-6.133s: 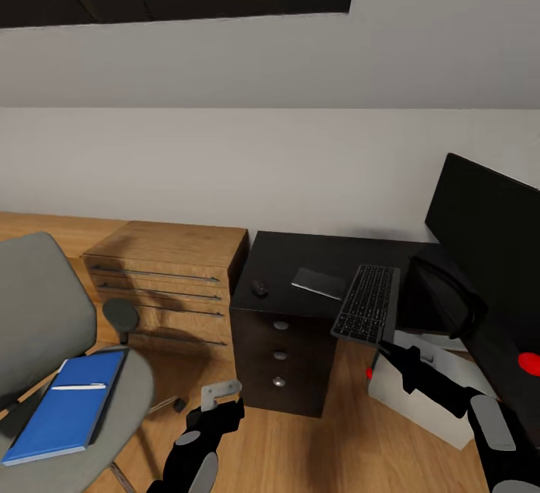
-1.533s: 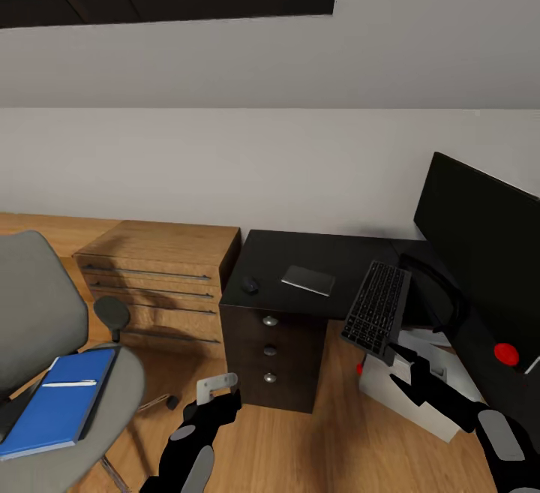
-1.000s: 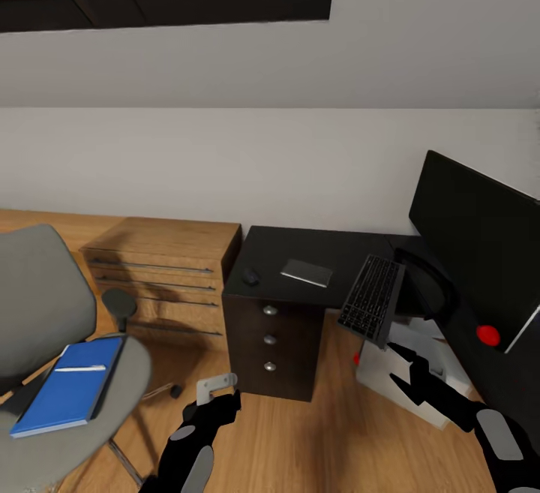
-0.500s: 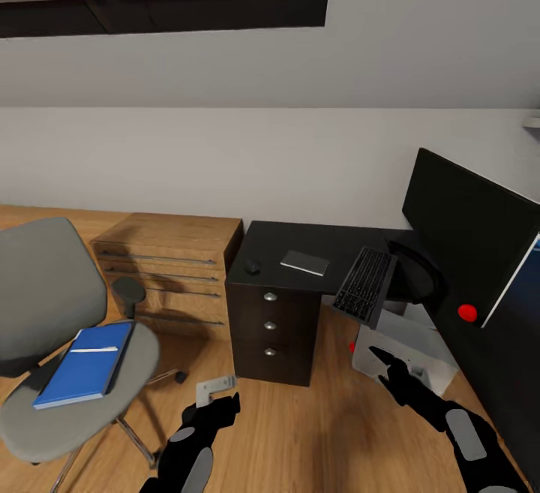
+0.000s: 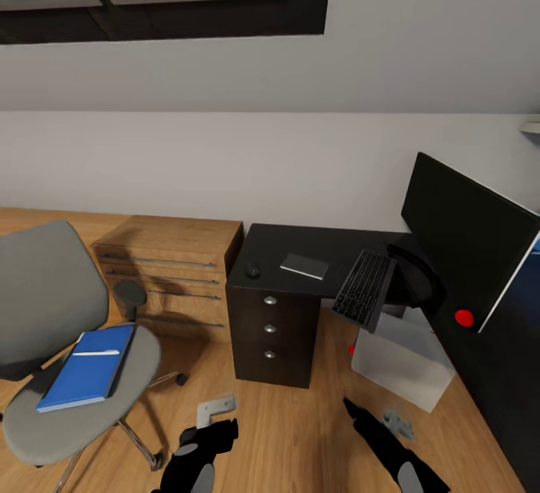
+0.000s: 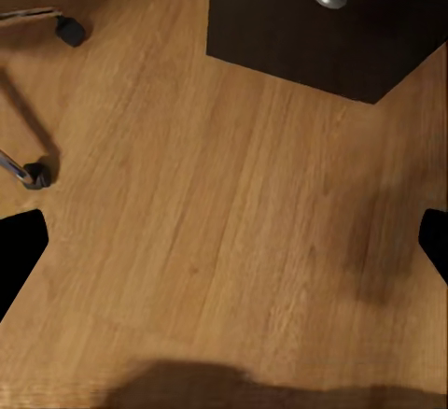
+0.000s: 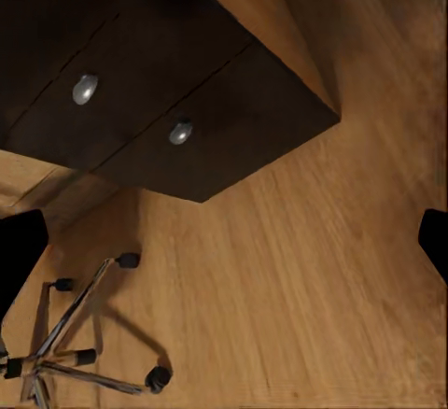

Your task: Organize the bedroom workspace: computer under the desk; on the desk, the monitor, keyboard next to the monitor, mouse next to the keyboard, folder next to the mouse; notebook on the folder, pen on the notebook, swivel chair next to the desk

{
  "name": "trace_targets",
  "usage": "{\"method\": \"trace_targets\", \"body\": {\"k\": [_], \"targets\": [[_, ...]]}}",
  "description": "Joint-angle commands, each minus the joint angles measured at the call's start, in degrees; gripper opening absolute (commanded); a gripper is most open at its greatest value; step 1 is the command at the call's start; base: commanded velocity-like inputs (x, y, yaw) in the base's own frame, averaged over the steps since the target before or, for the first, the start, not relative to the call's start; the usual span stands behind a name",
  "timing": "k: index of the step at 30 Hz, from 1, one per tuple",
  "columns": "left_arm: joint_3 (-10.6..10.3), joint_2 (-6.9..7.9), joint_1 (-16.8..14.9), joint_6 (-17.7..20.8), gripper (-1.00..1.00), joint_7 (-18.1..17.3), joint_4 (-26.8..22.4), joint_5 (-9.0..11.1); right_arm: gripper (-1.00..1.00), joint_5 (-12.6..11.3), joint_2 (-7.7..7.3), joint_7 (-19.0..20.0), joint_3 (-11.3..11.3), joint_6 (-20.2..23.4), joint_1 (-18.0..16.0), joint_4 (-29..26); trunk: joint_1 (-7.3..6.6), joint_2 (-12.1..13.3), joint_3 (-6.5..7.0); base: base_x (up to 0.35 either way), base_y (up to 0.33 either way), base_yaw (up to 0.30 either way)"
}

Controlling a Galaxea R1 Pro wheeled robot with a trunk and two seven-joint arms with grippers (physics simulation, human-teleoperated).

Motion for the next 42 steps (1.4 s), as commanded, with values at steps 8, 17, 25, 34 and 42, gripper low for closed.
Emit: {"method": "trace_targets", "body": {"k": [8, 17, 25, 34, 42], "targets": [[-0.12, 0.53, -0.05, -0.07, 1.0, 0.41, 10.01, 0.45, 1.0, 17.36, 0.76, -16.15, 2.02, -5.14, 0.68, 4.64, -1.77, 3.19, 1.39, 0.0, 0.0, 0.0], [-0.36, 2.69, -0.05, -8.13, 1.0, -0.13, 26.03, 0.51, 1.0, 27.57, 0.78, -25.48, 3.08, -21.23, 0.78, 15.93, -3.52, 6.39, 2.82, 0.0, 0.0, 0.0], [-0.38, 2.94, -0.05, -18.16, 1.0, -5.26, 35.0, 0.21, 1.0, 30.09, 0.7, -25.74, 3.23, -24.1, 0.78, 19.06, -3.52, 6.39, 2.82, 0.0, 0.0, 0.0], [-0.32, 2.84, -0.05, -21.57, 1.0, -5.56, 36.16, 0.3, 1.0, 30.46, 1.04, -25.8, 3.13, -28.04, 0.78, 21.49, -3.52, 6.39, 2.82, 0.007, 0.173, 0.0], [-0.39, 2.69, -0.05, -21.86, 1.0, -5.56, 36.94, 0.34, 1.0, 30.36, 1.18, -25.92, 3.11, -29.49, 0.77, 22.49, -3.52, 6.39, 2.82, 0.126, 0.162, -0.065]]}}
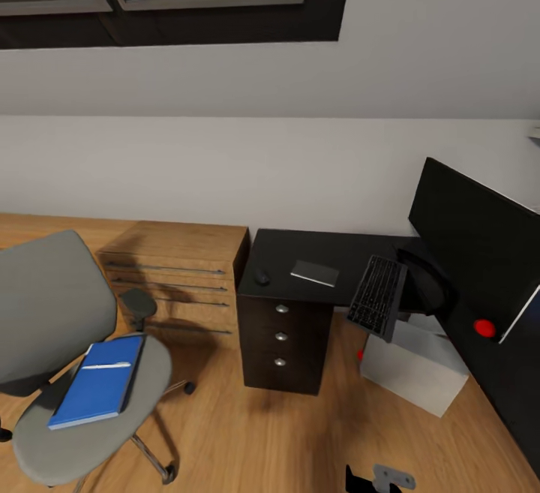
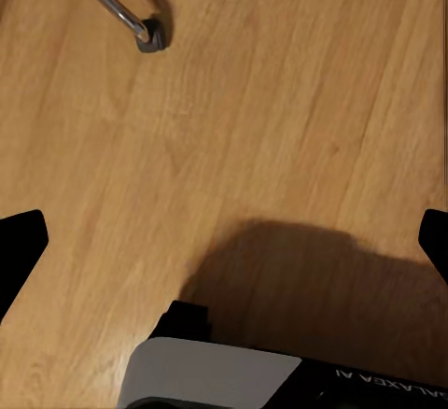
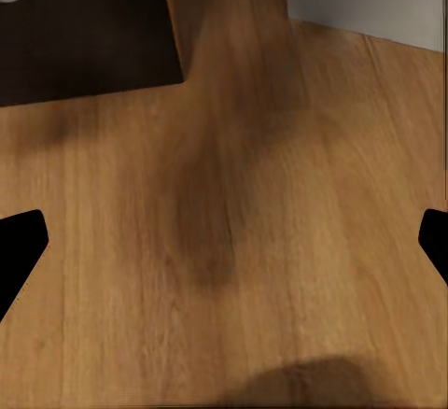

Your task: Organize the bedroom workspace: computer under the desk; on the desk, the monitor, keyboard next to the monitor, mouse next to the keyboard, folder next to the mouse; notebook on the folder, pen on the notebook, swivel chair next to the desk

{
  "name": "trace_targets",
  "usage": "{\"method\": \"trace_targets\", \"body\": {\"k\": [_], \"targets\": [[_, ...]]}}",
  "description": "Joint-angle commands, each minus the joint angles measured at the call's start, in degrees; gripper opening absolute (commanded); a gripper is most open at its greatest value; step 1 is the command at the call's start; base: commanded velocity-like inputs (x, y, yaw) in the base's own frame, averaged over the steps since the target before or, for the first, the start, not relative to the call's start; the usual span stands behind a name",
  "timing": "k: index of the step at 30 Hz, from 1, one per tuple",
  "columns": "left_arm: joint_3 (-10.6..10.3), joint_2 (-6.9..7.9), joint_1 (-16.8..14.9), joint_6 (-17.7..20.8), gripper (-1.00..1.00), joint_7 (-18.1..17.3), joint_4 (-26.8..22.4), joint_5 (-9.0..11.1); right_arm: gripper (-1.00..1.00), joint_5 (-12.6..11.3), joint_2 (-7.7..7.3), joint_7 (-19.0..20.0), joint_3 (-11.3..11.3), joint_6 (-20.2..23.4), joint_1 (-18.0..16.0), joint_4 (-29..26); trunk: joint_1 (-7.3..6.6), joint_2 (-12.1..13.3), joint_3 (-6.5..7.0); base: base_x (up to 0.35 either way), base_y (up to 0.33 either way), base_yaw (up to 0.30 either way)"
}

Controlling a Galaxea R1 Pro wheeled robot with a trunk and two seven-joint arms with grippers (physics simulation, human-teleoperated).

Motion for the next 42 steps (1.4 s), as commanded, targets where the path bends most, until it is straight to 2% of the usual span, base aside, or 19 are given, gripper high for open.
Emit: {"method": "trace_targets", "body": {"k": [1, 11, 15, 18, 22, 25, 29, 34, 35, 39, 40, 42], "targets": [[-0.4, 0.06, -0.02, 0.26, 1.0, 0.51, -0.13, 0.38, 1.0, 0.6, 0.05, -0.24, -0.28, -0.15, -0.06, 0.22, 0.0, -0.04, -0.06, 0.013, 0.016, -0.238], [-0.4, 0.01, -0.02, 0.28, 1.0, 0.51, 0.59, 0.45, 1.0, 0.64, 0.37, -0.16, -0.24, -0.21, -0.03, 1.06, 0.0, -0.04, -0.37, 0.004, 0.004, -0.226], [-0.56, -0.1, -0.02, 0.19, 1.0, 0.51, 1.83, 0.47, 1.0, 0.71, 0.58, -0.09, -0.22, -0.35, 0.0, 1.54, 0.0, -0.04, -0.6, 0.0, 0.223, -0.13], [-0.56, -0.2, -0.02, 0.19, 1.0, 0.6, 0.94, 0.51, 1.0, 0.88, 0.66, -0.03, 0.32, -0.4, -0.04, 1.11, 0.0, -0.04, -0.64, 0.0, 0.131, -0.024], [-0.52, -0.36, -0.02, 0.28, 1.0, 0.62, -3.87, 0.49, 1.0, 0.92, 1.47, -0.18, 1.34, -0.26, -0.05, -1.23, 0.0, -0.04, -0.65, 0.0, 0.038, -0.007], [-0.5, -0.37, -0.02, 0.56, 1.0, 0.66, -8.55, 0.49, 1.0, 0.93, 2.8, -0.27, 2.21, -0.03, -0.06, -5.35, 0.0, -0.04, -0.66, 0.0, 0.014, -0.003], [-0.53, -0.42, -0.02, 0.92, 1.0, 0.73, -13.04, 0.48, 1.0, 0.93, 3.74, -0.33, 3.26, 0.95, -0.06, -8.84, 0.0, -0.04, -0.66, 0.0, 0.006, -0.001], [-0.5, -0.45, -0.02, 4.44, 1.0, 0.82, -21.2, 0.48, 1.0, 0.84, 3.74, -0.33, 4.49, 6.81, -0.06, -13.52, 0.0, -0.04, -0.66, 0.0, 0.002, 0.0], [-0.49, -0.46, -0.02, 6.95, 1.0, 0.83, -24.19, 0.48, 1.0, 0.8, 3.74, -0.3, 4.68, 9.44, -0.06, -15.83, 0.0, -0.04, -0.66, 0.0, 0.0, 0.0], [-0.49, -0.51, -0.02, 12.45, 1.0, 0.93, -30.1, 0.53, 1.0, 0.69, 3.74, -0.26, 5.05, 15.26, -0.06, -21.26, 0.0, -0.04, -0.66, 0.0, 0.0, 0.0], [-0.49, -0.72, -0.02, 14.76, 1.0, 0.97, -32.8, 0.55, 1.0, 0.63, 3.74, -0.25, 5.48, 18.78, -0.06, -24.25, 0.0, -0.04, -0.66, 0.0, 0.0, 0.0], [-0.49, -1.16, -0.02, 16.49, 1.0, 0.99, -35.16, 0.55, 1.0, 0.5, 3.74, -0.22, 6.15, 22.69, -0.06, -27.6, 0.0, -0.04, -0.66, 0.0, 0.0, 0.0]]}}
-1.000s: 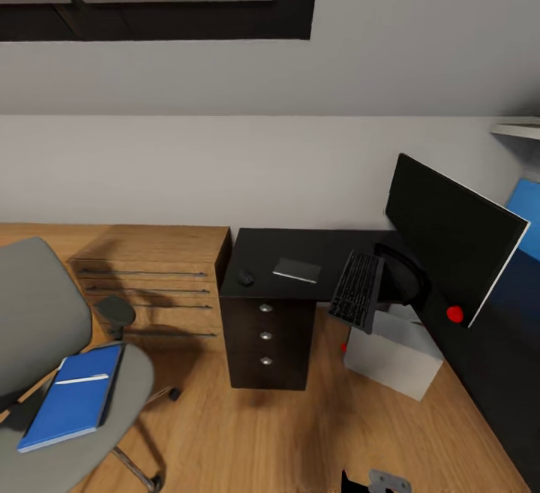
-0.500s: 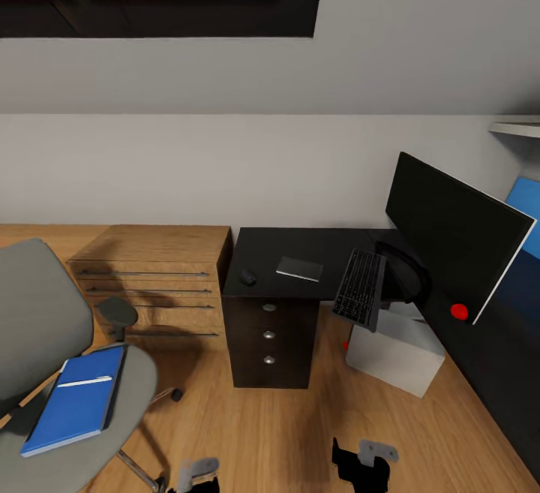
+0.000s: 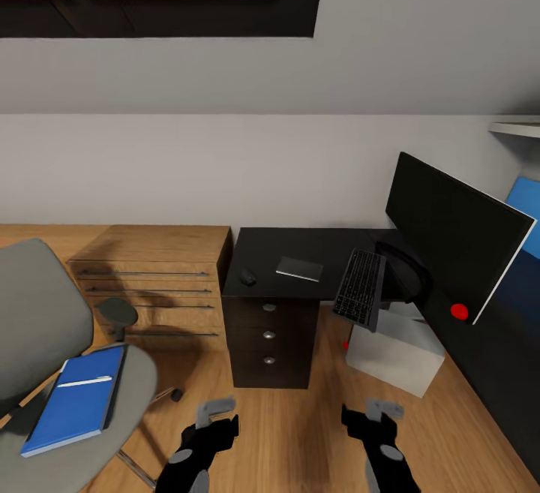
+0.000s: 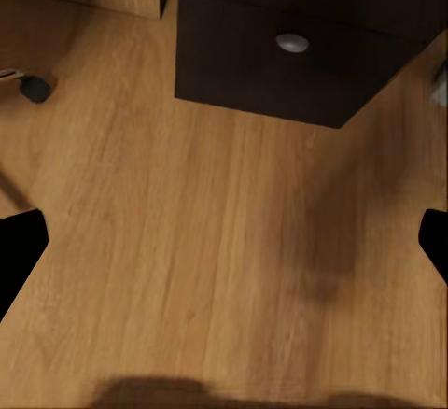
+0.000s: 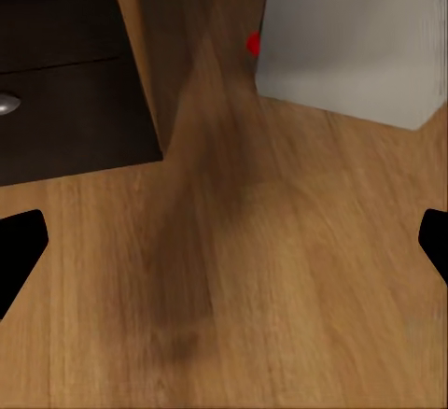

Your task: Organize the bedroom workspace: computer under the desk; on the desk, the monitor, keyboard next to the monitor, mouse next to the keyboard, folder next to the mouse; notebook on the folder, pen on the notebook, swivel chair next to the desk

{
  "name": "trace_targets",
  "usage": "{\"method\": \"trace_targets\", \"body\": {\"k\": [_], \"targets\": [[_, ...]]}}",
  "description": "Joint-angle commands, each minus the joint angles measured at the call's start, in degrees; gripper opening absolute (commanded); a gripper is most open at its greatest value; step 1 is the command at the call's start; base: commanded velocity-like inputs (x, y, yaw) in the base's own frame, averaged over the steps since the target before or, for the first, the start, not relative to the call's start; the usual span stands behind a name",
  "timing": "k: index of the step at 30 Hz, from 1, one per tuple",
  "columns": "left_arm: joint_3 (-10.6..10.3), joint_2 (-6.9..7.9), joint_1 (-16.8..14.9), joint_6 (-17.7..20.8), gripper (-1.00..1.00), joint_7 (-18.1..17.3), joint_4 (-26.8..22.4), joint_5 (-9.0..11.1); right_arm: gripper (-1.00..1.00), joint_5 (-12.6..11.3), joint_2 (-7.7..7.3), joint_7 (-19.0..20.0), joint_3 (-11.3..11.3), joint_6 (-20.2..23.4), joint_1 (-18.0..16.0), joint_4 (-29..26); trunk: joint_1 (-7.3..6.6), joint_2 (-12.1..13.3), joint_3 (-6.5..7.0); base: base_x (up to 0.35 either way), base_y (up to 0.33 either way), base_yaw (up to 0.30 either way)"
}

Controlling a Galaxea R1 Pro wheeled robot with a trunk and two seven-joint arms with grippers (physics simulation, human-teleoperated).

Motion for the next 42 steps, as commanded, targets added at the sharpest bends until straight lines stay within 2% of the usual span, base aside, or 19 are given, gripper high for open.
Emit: {"method": "trace_targets", "body": {"k": [1, 4, 5, 7, 8, 12, 13, 18, 20, 22, 24, 25, 32, 36, 42], "targets": [[-0.12, -0.24, -0.04, 0.82, 1.0, 0.51, -1.17, 0.56, 1.0, 0.44, 0.07, 0.0, 0.28, 2.48, -0.03, -2.0, 0.0, -0.04, -0.07, 0.0, 0.0, 0.0], [-0.1, -1.18, -0.04, 2.15, 1.0, 0.53, -3.89, 0.46, 1.0, -0.62, 0.07, 0.06, 1.88, 8.84, -0.03, -7.91, 0.0, -0.04, -0.07, 0.0, 0.0, 0.0], [-0.08, -1.75, -0.02, 2.73, 1.0, 0.53, -5.35, 0.41, 1.0, -2.01, 0.07, 0.09, 3.23, 13.12, -0.03, -11.86, 0.0, -0.04, -0.07, 0.0, 0.0, 0.0], [-0.06, -2.13, 0.01, 3.46, 1.0, 0.54, -6.57, 0.39, 1.0, -3.72, 0.07, 0.08, 4.93, 17.47, -0.03, -15.52, 0.0, -0.04, -0.07, 0.0, 0.0, 0.0], [0.0, -2.37, 0.02, 4.83, 1.0, 0.54, -7.78, 0.4, 1.0, -5.46, 0.07, 0.07, 6.99, 21.86, -0.03, -18.89, 0.0, -0.04, -0.07, 0.0, 0.0, 0.0], [0.22, -2.61, 0.04, 9.44, 1.0, 0.58, -10.0, 0.48, 1.0, -8.33, 0.07, 0.02, 10.94, 29.89, -0.03, -25.9, 0.0, -0.04, -0.07, 0.0, 0.0, 0.0], [0.35, -2.68, 0.04, 11.47, 1.0, 0.6, -10.68, 0.51, 1.0, -9.49, 0.07, 0.0, 12.16, 33.09, -0.03, -29.34, 0.0, -0.04, -0.07, 0.0, 0.0, 0.0], [0.29, -2.69, 0.05, 14.15, 1.0, 0.62, -11.72, 0.47, 1.0, -11.63, 0.07, -0.01, 14.47, 38.26, -0.08, -36.0, 0.0, -0.04, -0.07, 0.0, 0.0, 0.0], [0.36, -2.52, 0.05, 14.68, 1.0, 0.63, -12.05, 0.39, 1.0, -11.99, 0.07, -0.05, 16.43, 39.04, -0.1, -37.21, 0.0, -0.04, -0.07, 0.015, 0.0, 0.0], [0.49, -2.41, 0.05, 14.82, 1.0, 0.63, -12.13, 0.35, 1.0, -11.97, 0.07, -0.16, 17.23, 38.84, -0.1, -36.76, 0.0, -0.04, -0.07, 0.093, 0.0, 0.0], [0.7, -2.24, 0.05, 14.9, 1.0, 0.66, -12.2, 0.3, 1.0, -11.89, 0.07, -0.29, 17.76, 37.88, -0.11, -35.4, 0.0, -0.04, -0.07, 0.204, 0.0, 0.0], [1.16, -1.41, 0.05, 14.94, 1.0, 0.75, -12.25, 0.29, 1.0, -11.81, -0.28, -0.47, 18.16, 35.28, -0.11, -34.3, 0.0, -0.04, -0.07, 0.289, 0.0, 0.0], [2.05, -0.37, 0.05, 15.01, 1.0, 0.97, -12.28, 0.24, 1.0, -11.81, -1.87, -0.12, 18.46, 32.02, -0.11, -34.47, 0.0, -0.04, -0.07, 0.313, 0.0, 0.0], [2.27, -0.34, 0.05, 15.03, 1.0, 0.98, -12.14, 0.31, 1.0, -11.81, -1.92, -0.29, 18.43, 29.52, -0.11, -35.79, 0.0, -0.04, -0.07, 0.295, 0.0, 0.0], [2.89, -0.34, 0.05, 14.97, 1.0, 0.99, -12.11, 0.3, 1.0, -11.8, -1.93, -0.36, 18.41, 28.86, -0.08, -36.09, 0.0, -0.04, -0.07, 0.287, 0.0, 0.0]]}}
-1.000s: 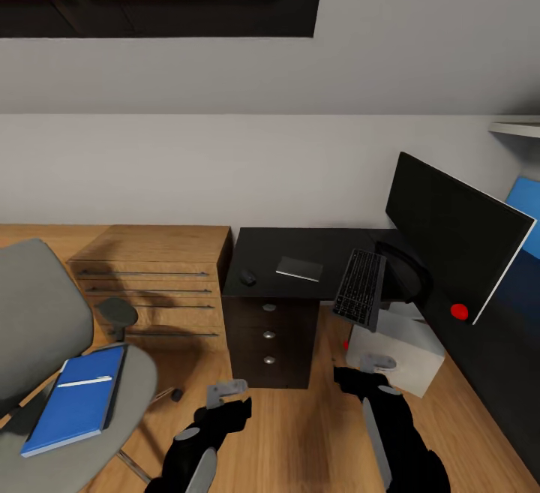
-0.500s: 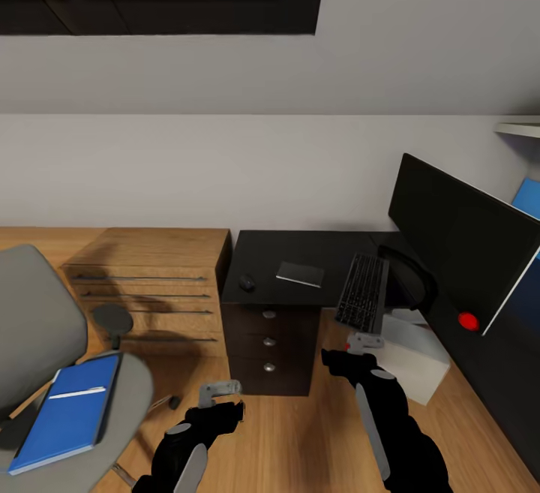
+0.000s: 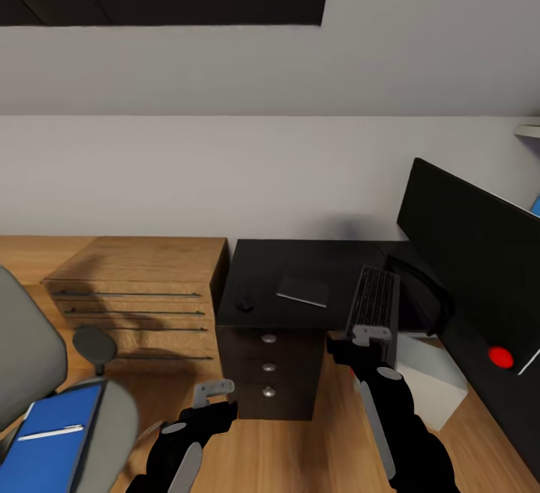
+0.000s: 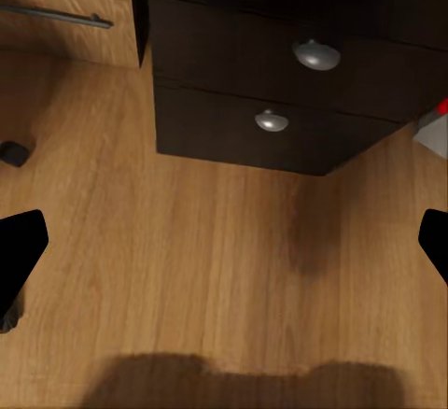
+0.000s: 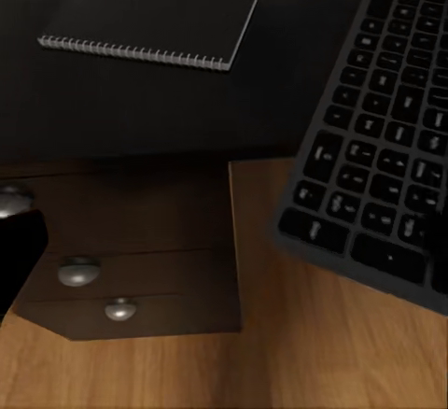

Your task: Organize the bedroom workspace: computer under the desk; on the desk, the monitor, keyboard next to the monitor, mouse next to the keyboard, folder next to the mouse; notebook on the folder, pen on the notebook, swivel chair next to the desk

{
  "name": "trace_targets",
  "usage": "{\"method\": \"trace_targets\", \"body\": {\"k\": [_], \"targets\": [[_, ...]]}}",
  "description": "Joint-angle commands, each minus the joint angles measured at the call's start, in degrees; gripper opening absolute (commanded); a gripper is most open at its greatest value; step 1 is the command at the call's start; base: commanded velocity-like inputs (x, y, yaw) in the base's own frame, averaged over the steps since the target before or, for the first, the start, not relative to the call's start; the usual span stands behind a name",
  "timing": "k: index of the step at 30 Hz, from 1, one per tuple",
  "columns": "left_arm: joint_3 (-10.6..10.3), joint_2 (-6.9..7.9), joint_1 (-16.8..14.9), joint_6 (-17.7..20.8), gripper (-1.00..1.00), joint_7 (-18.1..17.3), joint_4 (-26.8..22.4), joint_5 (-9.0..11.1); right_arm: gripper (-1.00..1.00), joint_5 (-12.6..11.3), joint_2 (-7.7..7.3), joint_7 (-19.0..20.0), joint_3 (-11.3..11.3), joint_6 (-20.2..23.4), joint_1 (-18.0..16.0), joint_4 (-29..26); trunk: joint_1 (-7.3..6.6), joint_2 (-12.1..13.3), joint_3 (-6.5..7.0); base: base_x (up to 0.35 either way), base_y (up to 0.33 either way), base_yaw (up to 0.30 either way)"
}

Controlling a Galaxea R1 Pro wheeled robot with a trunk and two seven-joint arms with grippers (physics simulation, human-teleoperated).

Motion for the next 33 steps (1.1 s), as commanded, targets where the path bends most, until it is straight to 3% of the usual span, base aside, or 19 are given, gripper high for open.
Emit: {"method": "trace_targets", "body": {"k": [1, 14, 17, 18, 22, 33], "targets": [[-0.05, 0.01, -0.04, 0.13, 1.0, 0.55, -0.07, 0.61, 1.0, 0.23, 0.04, 0.0, -0.04, 0.3, -0.02, -0.1, 0.03, -0.04, -0.06, 0.314, 0.0, 0.0], [0.4, 0.1, -0.04, 0.04, 1.0, 2.08, 0.19, 0.63, 1.0, 0.32, -0.04, -0.02, -0.04, -2.88, 0.01, 0.16, 0.03, -0.04, -0.06, 0.318, 0.0, 0.0], [1.3, 0.34, -0.04, -0.14, 1.0, 2.12, 0.04, 0.63, 1.0, 0.5, -0.05, -0.04, 0.01, -3.19, 0.01, 0.29, 0.03, -0.04, -0.06, 0.217, 0.0, 0.0], [2.9, 0.48, -0.04, -0.2, 1.0, 2.13, -0.03, 0.63, 1.0, 0.7, -0.03, 0.09, -0.02, -3.3, 0.01, 0.32, 0.03, -0.04, -0.06, 0.054, 0.0, 0.0], [4.15, 0.53, -0.04, -0.22, 1.0, 2.13, -0.08, 0.63, 1.0, 0.67, 0.03, 0.18, 0.0, -3.34, 0.01, 0.29, 0.03, -0.04, -0.06, 0.028, 0.0, 0.0], [5.0, 0.78, -0.04, -0.24, 1.0, 1.96, -0.58, 0.63, 1.0, 0.72, 0.01, 0.01, -0.04, -3.41, 0.01, 0.25, 0.03, -0.04, -0.02, 0.002, 0.0, 0.028]]}}
